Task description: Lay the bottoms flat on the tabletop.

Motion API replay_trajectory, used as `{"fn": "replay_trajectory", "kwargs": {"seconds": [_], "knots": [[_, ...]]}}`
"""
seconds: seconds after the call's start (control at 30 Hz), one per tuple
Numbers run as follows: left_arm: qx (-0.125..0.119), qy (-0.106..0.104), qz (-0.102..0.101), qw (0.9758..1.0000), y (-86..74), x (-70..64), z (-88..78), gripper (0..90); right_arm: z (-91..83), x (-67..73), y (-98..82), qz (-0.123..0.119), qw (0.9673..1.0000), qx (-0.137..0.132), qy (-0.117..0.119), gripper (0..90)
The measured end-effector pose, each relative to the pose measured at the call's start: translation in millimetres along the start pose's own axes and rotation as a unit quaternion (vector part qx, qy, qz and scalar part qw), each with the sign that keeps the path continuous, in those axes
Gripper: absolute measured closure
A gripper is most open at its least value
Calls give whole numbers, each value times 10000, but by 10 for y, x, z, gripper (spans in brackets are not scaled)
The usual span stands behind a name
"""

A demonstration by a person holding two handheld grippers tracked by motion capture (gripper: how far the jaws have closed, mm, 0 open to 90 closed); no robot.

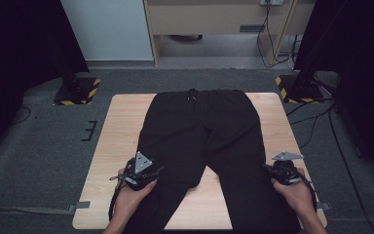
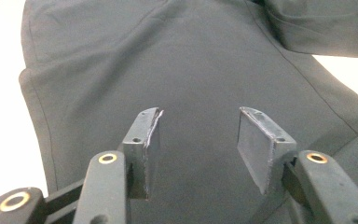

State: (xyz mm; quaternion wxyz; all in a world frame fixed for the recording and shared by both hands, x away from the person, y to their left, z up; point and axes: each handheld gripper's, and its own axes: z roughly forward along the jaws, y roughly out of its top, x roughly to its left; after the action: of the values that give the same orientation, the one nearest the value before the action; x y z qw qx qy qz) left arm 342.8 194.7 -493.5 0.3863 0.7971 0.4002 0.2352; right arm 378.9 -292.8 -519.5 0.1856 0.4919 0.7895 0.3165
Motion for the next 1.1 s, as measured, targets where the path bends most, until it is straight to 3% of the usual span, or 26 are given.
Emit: {"fn": "replay_trajectory", "kwargs": {"seconds": [0.1, 0.2, 0.3, 0.4, 0.5, 0.63, 0.8, 0.9, 0.97, 1.03, 1.1], "knots": [[-3, -16, -2, 10000, 3, -4, 2, 485, 14, -192, 78, 270, 9993, -73, -249, 866], [-28, -18, 2, 10000, 8, -4, -17, 484, -1, -189, 108, 478, 9975, -366, -374, 612], [-6, 11, 29, 10000, 2, 8, -23, 481, -69, 49, 41, 346, 9970, -648, -250, 462], [108, 97, 177, 9997, -31, 5, -28, 476, -63, 329, -105, 100, 9972, -732, -70, 398], [108, 112, 147, 9998, -70, 24, -79, 467, 44, 494, -202, -121, 9986, -504, 53, 381], [16, 140, 98, 9999, -106, 82, -195, 467, 53, 481, -193, -106, 9986, -512, 50, 383], [-113, 183, -55, 9998, -115, 189, -279, 468, -79, 575, -331, -56, 9988, -496, -12, 385], [-123, 186, -73, 9997, -121, 213, -281, 469, -181, 696, -407, -154, 9991, -387, 100, 376], [-59, 182, -39, 9998, -135, 212, -260, 468, -218, 741, -393, -231, 9991, -271, 215, 351], [-10, 170, -22, 9999, -147, 200, -236, 467, -210, 734, -335, -232, 9986, -456, 114, 351], [40, 208, 51, 9998, -160, 181, -220, 466, -127, 712, -247, -152, 9987, -460, 139, 353]]}}
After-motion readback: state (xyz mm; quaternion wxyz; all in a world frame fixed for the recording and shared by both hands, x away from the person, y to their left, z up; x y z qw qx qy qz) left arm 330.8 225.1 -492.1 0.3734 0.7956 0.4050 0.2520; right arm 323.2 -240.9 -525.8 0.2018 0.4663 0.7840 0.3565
